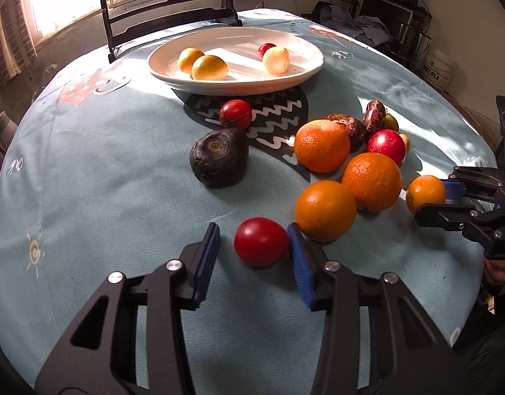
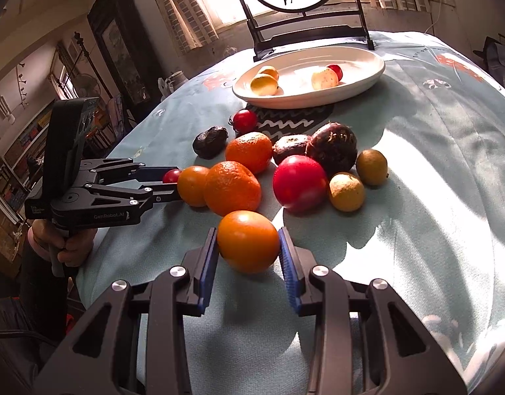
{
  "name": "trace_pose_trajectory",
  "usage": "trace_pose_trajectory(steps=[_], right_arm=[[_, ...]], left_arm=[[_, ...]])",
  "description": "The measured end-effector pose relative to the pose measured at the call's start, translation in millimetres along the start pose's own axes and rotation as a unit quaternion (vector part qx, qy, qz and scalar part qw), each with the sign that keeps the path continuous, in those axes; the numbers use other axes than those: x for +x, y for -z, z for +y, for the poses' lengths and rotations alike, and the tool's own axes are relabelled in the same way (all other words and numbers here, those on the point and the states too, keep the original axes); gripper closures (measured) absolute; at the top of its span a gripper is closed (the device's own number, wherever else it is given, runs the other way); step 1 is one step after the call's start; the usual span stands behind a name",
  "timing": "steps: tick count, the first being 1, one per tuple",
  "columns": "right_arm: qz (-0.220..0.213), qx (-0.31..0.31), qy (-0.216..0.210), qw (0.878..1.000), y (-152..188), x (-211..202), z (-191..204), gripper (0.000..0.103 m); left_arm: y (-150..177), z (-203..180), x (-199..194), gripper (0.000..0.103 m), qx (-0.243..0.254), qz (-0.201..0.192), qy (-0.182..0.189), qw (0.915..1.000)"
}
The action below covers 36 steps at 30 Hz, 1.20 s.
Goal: Organize fruits
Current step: 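Grasp a tangerine with the right tool while the left tool grasps a red tomato, then place the tangerine in the plate with the right tool while the left tool places the tomato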
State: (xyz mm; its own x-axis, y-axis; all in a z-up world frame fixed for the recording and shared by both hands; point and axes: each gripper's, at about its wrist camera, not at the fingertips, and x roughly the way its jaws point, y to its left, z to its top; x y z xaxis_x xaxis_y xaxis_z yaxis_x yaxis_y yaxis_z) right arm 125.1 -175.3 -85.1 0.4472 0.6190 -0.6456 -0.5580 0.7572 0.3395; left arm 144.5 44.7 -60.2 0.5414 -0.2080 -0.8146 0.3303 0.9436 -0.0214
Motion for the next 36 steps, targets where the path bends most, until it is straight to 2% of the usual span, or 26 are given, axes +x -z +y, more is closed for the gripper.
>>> trace_pose_trajectory(steps=[4,13,17,20,25,28,31,36], right_arm=[[0.000,0.000,0.000,1.000,0,0,0,0.066],[0.001,-0.003,0.003,1.000,0,0,1,0.066],[0.009,-0.015,0.004,1.000,-2,0,2,0.066],[0.007,-0.011,-0.013,1.000,-8,-4,0,0.066],[-0.033,-0.001,-0.033,0.999,-49,-18,-12,0.066],[-0.062,0.008,-0.011,0.998,-89,-16,-28,0.066],[-0.074,0.023,0.017,0.997,-128,5,-52,0.066],[-0.061,0.055,0.058,0.995,-173,52,-98,0.066]], left_arm=[[1,-6,-1,0.071,0.012,-0.001,-0.010,0.9999],[1,-6,-3,0.072,-0.004,-0.001,-0.012,0.9999],[-3,-6,-14,0.072,-0.005,-0.017,-0.015,0.9997],[-11,-4,-25,0.072,-0.011,-0.035,-0.007,0.9993],[-45,4,-29,0.072,-0.038,-0.064,-0.001,0.9972],[-78,12,-20,0.072,-0.065,-0.078,0.002,0.9948],[-115,17,-3,0.072,-0.083,-0.085,-0.007,0.9929],[-170,16,39,0.072,-0.082,-0.066,-0.020,0.9943]])
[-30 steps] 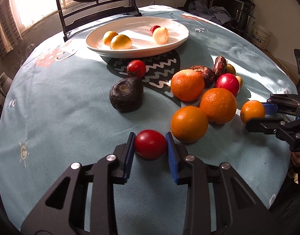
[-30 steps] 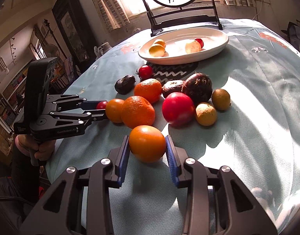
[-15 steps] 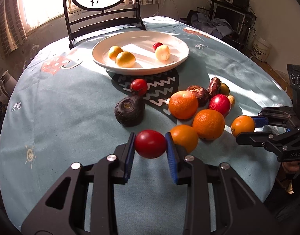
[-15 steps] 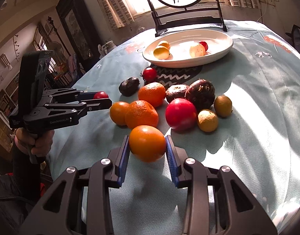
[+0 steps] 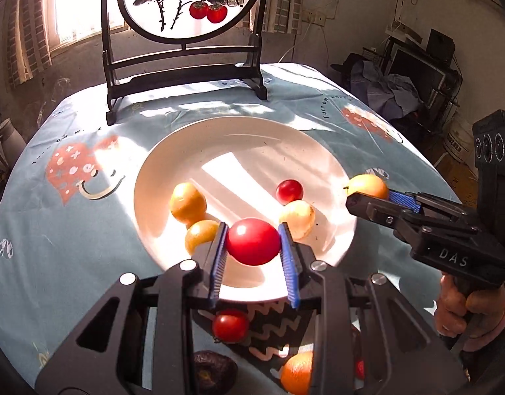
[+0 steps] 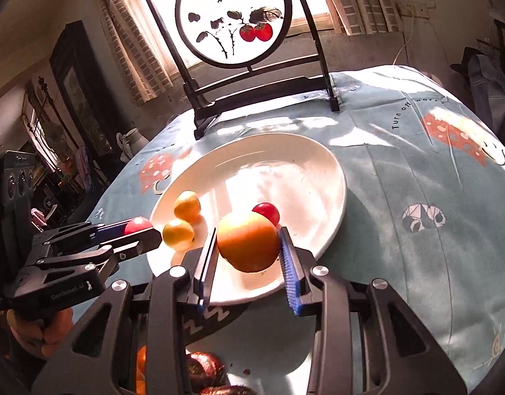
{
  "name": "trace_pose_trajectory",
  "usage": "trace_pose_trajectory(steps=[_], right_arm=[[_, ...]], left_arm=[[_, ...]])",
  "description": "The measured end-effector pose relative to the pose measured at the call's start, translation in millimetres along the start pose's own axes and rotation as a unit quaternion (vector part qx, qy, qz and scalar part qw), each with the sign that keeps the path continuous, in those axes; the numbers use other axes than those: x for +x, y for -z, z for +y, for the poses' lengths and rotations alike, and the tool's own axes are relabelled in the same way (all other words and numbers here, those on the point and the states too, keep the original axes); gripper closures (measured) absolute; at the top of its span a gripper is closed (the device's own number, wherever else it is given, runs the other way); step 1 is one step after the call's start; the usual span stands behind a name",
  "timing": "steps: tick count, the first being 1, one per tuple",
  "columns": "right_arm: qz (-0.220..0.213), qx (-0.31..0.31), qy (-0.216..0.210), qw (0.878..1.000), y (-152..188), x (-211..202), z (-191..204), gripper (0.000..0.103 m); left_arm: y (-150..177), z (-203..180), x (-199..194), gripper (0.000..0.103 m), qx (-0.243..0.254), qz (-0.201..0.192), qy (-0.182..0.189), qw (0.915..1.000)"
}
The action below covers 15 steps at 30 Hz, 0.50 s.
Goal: Organize fruits
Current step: 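Place the tangerine in the plate with the right tool while the left tool places the tomato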
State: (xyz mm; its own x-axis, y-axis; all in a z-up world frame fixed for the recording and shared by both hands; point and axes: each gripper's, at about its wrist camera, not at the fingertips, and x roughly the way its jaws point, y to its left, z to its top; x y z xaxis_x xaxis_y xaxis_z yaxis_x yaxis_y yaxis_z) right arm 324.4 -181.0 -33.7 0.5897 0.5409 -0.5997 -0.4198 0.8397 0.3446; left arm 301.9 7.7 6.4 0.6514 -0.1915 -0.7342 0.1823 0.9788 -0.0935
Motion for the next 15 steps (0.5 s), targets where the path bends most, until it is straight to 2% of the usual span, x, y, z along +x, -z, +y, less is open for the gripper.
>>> trace_pose_trajectory(steps=[4,8,9,10,11,12,15], right_arm=[[0.032,0.004,0.016,0.999,-7,33,-17,0.066],[0.049,0.000,0.015,0.999,-8,42,-21,0.064],[0.048,-0.002,0.009,0.999,-8,40,-20,0.057],[0.045,-0.001,0.008,0.999,-8,37,-20,0.056],[0.041,0.000,0.004,0.999,-8,32,-19,0.053],[0.035,-0.001,-0.001,0.999,-9,26,-18,0.051],[0.015,-0.010,-0.011,1.000,-5,5,-12,0.050]], left_arm=[[-14,-5,37,0.072,0.009,0.036,-0.024,0.9990],[-16,-6,52,0.071,0.009,0.059,-0.035,0.9976],[-15,-7,52,0.065,0.010,0.060,-0.042,0.9973],[-15,-8,48,0.055,0.012,0.054,-0.047,0.9974],[-14,-10,42,0.035,0.012,0.041,-0.059,0.9973],[-13,-10,33,0.025,0.013,0.025,-0.078,0.9965],[-5,-14,9,0.019,0.023,0.002,-0.087,0.9959]])
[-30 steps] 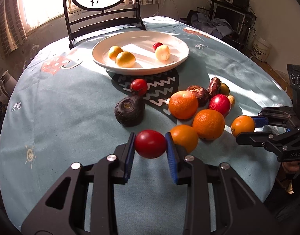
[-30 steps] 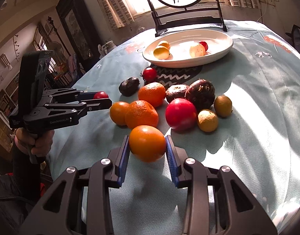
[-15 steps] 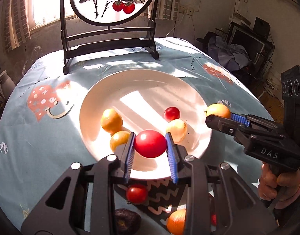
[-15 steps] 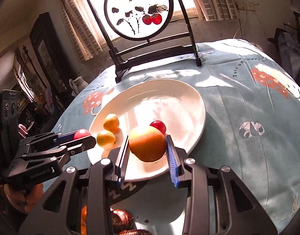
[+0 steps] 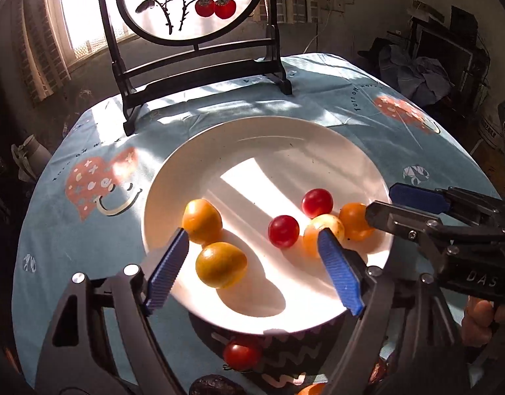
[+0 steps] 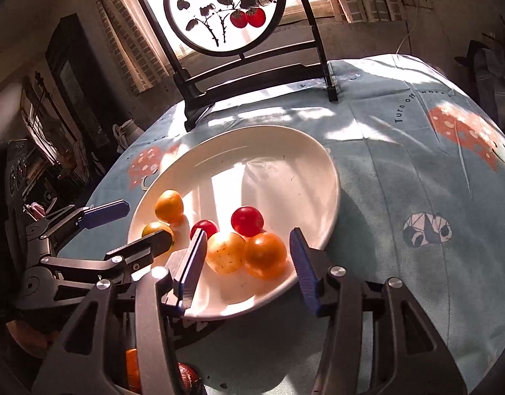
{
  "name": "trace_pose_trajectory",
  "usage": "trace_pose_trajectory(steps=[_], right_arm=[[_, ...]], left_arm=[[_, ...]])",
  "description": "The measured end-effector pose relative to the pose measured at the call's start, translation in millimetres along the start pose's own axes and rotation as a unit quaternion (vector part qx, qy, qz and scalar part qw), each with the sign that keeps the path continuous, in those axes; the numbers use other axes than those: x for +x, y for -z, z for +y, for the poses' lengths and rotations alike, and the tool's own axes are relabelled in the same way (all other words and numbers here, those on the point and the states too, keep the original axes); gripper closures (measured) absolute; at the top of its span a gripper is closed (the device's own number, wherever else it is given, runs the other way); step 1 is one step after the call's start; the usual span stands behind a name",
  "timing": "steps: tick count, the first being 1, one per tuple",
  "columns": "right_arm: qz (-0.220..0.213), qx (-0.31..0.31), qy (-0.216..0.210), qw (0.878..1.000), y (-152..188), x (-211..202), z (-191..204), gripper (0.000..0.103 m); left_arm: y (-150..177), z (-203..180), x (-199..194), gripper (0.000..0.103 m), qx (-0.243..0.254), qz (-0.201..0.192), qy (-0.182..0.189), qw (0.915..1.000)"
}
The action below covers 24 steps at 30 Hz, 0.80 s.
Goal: Organize fruits
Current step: 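Place the tangerine in the plate with the right tool while the left tool places the tomato, then grasp a dark brown fruit with the right tool while the left tool grasps an orange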
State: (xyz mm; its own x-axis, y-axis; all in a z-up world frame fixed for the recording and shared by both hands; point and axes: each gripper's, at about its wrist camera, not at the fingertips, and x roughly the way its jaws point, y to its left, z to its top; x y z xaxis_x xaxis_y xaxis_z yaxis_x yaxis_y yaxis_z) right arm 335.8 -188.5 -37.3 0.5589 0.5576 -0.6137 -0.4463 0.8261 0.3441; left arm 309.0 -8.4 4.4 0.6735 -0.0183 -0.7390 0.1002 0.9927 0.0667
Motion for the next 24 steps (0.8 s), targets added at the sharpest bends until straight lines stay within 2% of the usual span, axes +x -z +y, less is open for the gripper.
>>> trace_pose_trajectory(steps=[2,4,7,10,13,15,18,24], right_arm=[[-0.007,-0.011,-0.004,1.000,7,-11,5,0.050],[-0.007,-0.022,-0.017,1.000,18,-19,11,0.050],[0.003,-0.037,-0.033,0.999,37,-27,21,0.050],[0.023,-0.050,-0.040,0.998,56,-31,27,0.050],[0.039,-0.066,-0.053,0.996,70,-35,34,0.050],[0.048,-0.077,-0.050,0.995,77,-36,38,0.050],[0.063,-0.082,-0.048,0.993,83,-34,38,0.050],[0.087,-0.067,-0.055,0.992,91,-31,31,0.050]], left_arm=[[9,2,-17,0.011,-0.002,-0.014,-0.007,0.9999],[22,7,-33,0.008,-0.008,-0.033,-0.010,0.9994],[49,18,-49,0.005,-0.024,-0.053,0.012,0.9982],[74,34,-50,0.004,-0.051,-0.030,0.018,0.9981],[94,53,-53,0.005,-0.085,-0.032,0.027,0.9955],[101,65,-54,0.005,-0.111,-0.026,0.028,0.9930],[107,77,-57,0.005,-0.143,-0.030,0.056,0.9876],[108,72,-64,0.005,-0.125,-0.049,0.029,0.9906]])
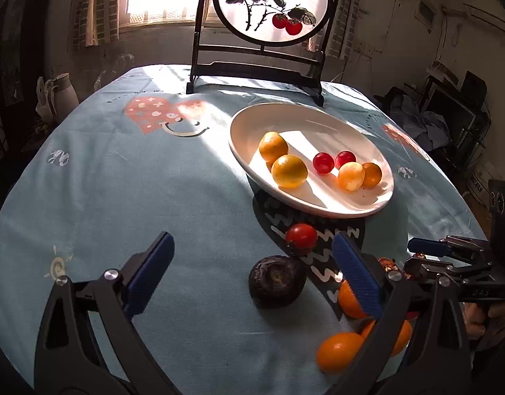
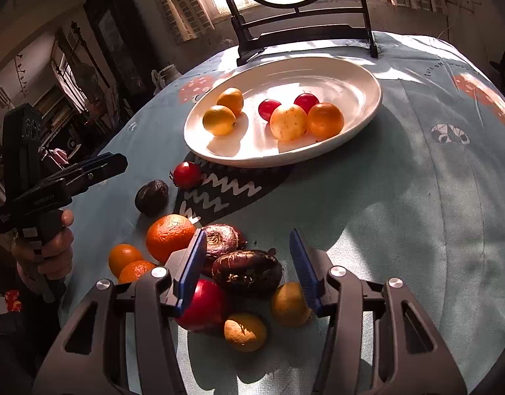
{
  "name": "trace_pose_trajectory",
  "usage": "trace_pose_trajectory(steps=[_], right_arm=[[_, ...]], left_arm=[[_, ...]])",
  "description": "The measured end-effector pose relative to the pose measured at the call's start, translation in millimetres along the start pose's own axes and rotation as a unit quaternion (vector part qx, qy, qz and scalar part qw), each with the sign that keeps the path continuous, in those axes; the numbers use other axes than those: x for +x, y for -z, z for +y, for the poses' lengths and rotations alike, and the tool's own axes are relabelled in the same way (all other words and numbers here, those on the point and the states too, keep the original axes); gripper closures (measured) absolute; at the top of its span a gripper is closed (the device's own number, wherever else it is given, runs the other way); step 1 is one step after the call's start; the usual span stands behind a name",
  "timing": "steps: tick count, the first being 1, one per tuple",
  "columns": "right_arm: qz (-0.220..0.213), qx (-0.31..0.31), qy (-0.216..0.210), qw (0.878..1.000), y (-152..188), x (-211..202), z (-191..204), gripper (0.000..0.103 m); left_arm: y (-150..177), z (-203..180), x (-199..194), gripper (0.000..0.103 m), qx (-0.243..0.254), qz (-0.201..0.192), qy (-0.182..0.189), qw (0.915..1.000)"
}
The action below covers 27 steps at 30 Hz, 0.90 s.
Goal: Organize fruits
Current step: 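Grasp a dark brown fruit with the right tool while the left tool grasps an orange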
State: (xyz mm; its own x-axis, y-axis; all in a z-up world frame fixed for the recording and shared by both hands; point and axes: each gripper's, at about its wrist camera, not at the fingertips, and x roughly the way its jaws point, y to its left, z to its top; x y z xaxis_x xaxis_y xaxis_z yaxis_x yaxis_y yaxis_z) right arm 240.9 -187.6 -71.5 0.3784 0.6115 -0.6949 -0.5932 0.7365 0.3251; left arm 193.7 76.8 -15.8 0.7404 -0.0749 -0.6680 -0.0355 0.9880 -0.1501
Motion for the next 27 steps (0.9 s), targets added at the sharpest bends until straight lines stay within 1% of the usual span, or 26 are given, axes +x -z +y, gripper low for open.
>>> trace_pose_trajectory(steps=[4,6,12,13,15,17,19,22,24,27], right_arm=[[0.011,-0.006,-0.009,1.000,7,0,4,0.050],[0.010,-0.014,-0.003,1.000,9,-1,7,0.050],[0.008,-0.012,-0.005,1.000,9,-3,6,0.050],[0.007,-0.011,-0.005,1.000,9,-3,6,0.051],[0.005,-0.002,-0.005,1.000,9,-4,2,0.059],[0.002,0.014,-0.016,1.000,9,-6,-4,0.059],[-0.007,0.023,-0.028,0.999,9,-9,-7,0.060],[-0.028,0.035,-0.055,0.997,7,-19,-10,0.060],[-0.040,0.045,-0.065,0.996,6,-24,-13,0.060],[-0.046,0.059,-0.067,0.995,5,-27,-17,0.060]], left_arm=[[1,-2,2,0.005,0.007,0.007,0.003,0.9999],[1,-1,2,0.005,0.008,0.007,-0.001,0.9999],[2,2,3,0.005,0.001,0.009,-0.003,1.0000],[2,2,3,0.005,0.001,0.009,-0.003,1.0000],[3,2,4,0.005,0.003,0.011,-0.005,0.9999],[4,0,4,0.005,0.008,0.014,-0.004,0.9999],[7,-4,5,0.005,0.020,0.027,0.016,0.9993],[16,-15,-1,0.005,0.060,0.042,0.068,0.9950],[26,-27,-9,0.005,0.105,0.044,0.105,0.9879],[46,-43,-23,0.005,0.180,0.039,0.131,0.9741]])
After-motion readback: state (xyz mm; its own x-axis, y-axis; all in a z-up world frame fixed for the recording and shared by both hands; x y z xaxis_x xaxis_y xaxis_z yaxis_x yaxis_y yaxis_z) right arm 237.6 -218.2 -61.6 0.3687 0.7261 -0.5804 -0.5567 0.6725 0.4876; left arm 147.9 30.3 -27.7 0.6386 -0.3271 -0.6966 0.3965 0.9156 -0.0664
